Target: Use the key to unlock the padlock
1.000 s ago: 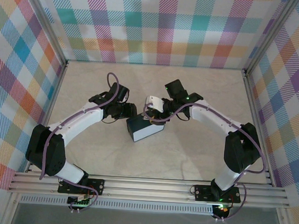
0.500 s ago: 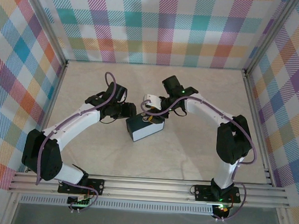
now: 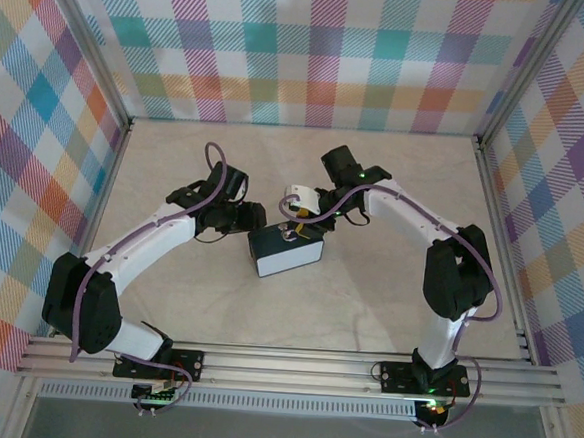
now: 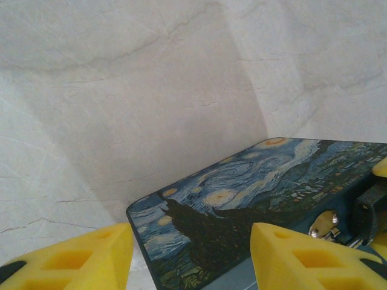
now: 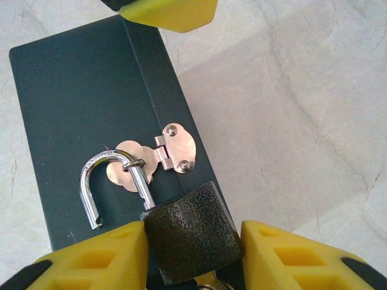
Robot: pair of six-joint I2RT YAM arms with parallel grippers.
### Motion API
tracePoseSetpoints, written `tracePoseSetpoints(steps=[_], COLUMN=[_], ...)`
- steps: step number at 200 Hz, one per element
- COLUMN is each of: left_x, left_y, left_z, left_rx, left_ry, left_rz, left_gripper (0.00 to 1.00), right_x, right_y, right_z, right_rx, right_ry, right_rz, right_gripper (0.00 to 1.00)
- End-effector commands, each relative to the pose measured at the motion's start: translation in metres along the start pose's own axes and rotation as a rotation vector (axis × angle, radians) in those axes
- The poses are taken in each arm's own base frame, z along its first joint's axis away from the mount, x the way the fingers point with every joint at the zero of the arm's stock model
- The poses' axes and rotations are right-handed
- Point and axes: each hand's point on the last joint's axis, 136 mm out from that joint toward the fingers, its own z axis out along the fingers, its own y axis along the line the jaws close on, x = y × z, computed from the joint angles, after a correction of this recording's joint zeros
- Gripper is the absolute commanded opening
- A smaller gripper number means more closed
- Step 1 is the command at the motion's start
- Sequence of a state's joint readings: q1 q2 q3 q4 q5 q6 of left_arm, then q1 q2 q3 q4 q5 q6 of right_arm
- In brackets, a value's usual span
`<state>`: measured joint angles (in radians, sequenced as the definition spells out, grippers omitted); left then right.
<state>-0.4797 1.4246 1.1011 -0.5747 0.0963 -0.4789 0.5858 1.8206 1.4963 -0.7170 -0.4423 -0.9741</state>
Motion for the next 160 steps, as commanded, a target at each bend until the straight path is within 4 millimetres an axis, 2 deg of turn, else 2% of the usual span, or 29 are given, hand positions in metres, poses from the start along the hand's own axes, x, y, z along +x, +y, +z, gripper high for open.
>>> tracePoseSetpoints(steps=[1,12,25,69,121,160], left_x=[0.007,0.007,0.006,0.004,0.004,0.008], left_y=[0.001,0.001,0.0,-0.001,-0.002,-0.001], left_z=[-0.001,-0.002,-0.002,-0.001,0.002,0.002], left_rx=[0.006,0.003,0.002,0.002,0.007,0.005], left_ry=[0.02,0.021,0.021,0.022,0.028,0.034], left_rz=[-0.002,0.0,0.001,0.004,-0.001,-0.002], left_gripper=[0.54,0.54,0.54,0.54,0.54,0.54], right_x=[0.002,-0.001,-0.003,-0.005,-0.003,-0.005], right_y=[0.015,0.014,0.014,0.011,0.023,0.02], right_z=[-0.005,-0.006,-0.008,-0.004,0.005,0.002], right_rx=[-0.054,-0.039,-0.024,0.012,-0.035,0.004], right_ry=[0.004,-0.005,-0.009,0.006,0.022,0.023], right_rz=[0.023,0.01,-0.01,-0.076,-0.087,-0.093], right_gripper=[0.44,0.53,0.58,0.62,0.51,0.42])
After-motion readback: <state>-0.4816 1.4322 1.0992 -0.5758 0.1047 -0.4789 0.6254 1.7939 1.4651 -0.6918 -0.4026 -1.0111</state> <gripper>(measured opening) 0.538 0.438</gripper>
